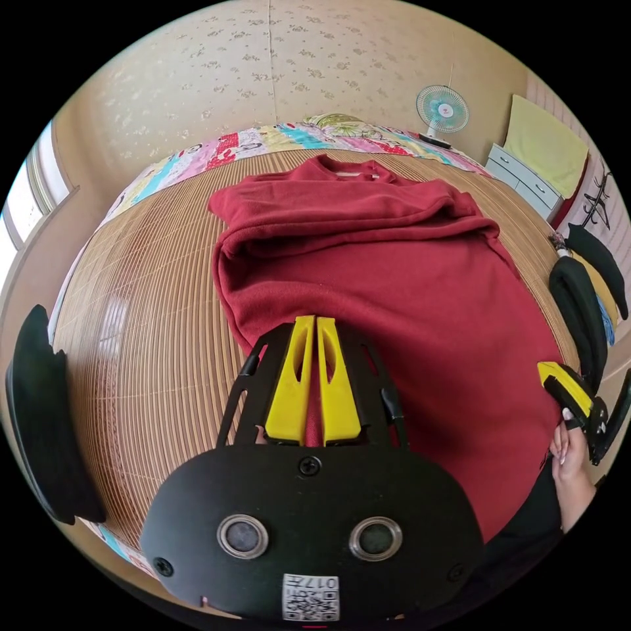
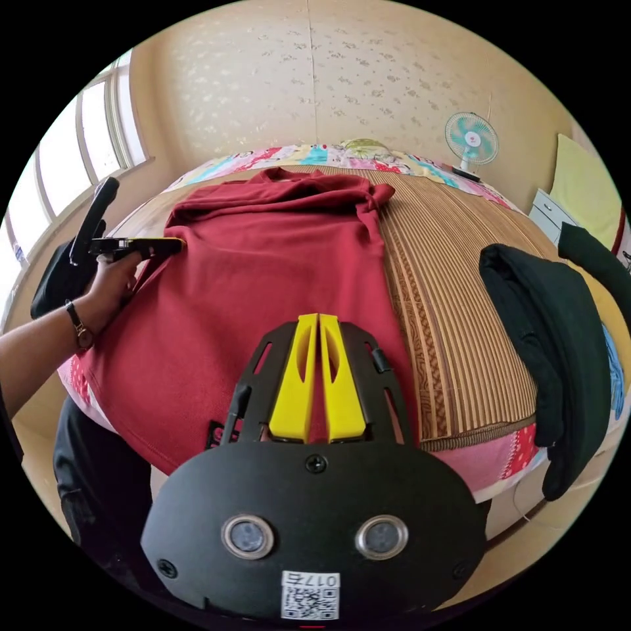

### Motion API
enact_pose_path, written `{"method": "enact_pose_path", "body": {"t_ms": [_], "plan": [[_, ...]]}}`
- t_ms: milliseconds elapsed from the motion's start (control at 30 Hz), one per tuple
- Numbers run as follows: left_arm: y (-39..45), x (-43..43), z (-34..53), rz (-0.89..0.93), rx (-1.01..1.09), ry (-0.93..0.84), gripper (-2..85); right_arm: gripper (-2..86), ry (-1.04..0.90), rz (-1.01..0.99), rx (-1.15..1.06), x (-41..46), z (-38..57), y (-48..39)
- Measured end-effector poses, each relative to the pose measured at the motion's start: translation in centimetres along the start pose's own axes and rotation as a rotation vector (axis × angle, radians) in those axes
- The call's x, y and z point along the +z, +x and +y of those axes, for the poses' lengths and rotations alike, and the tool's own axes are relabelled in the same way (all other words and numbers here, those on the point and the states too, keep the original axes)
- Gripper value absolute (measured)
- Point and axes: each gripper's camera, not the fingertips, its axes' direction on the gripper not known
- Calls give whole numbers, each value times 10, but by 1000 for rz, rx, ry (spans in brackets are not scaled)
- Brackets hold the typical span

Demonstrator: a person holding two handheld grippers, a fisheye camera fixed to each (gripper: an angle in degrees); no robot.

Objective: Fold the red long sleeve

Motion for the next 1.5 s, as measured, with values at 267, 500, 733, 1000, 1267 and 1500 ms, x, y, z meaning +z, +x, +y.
{"method": "enact_pose_path", "body": {"t_ms": [267,500,733,1000,1267,1500], "plan": [[-32,-38,23,168,-55,9,-9,6,-29,-125,48,-8,-12,15],[-80,-154,144,279,-92,187,39,7,-25,-160,61,-27,-24,19],[-121,-176,226,291,-263,119,104,20,-52,-140,63,-53,-45,20],[-162,-151,236,378,-230,-2,108,100,8,-293,135,-165,-63,86],[-204,-145,265,546,-185,17,63,119,-305,-416,219,-192,-24,175],[-257,-151,303,760,-343,105,50,76,-350,-451,297,-211,-3,213]]}}
